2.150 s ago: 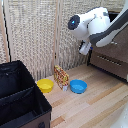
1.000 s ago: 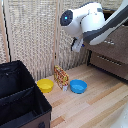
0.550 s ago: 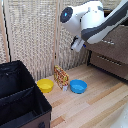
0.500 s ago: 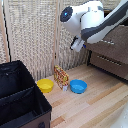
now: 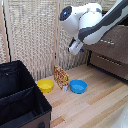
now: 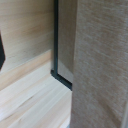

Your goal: Locate and clasp the grip of the topmost drawer. Steadily and circumspectly yank the drawer open. Discover and seize the nutrition bar using your clamp. Deposit the nutrition bar in the accessible drawer. Unclench the nutrition bar.

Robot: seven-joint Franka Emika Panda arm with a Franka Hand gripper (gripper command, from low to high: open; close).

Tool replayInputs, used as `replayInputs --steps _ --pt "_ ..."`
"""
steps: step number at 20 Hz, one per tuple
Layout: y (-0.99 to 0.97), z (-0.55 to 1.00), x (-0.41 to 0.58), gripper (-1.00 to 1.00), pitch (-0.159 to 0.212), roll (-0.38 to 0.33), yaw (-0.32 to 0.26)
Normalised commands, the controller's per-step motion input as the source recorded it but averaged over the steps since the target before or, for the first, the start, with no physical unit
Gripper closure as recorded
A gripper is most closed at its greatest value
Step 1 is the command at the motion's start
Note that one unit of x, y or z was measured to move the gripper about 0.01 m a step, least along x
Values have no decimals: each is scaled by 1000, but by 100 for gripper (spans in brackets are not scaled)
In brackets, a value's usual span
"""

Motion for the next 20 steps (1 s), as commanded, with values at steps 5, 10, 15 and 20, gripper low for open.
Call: replayInputs --steps 5,10,15,20 --pt "253 117 403 -100 77 288 -168" --pt "274 152 527 -100 63 265 -132" --pt "296 171 620 -100 53 252 -103" --pt "316 161 657 -100 54 257 -87"
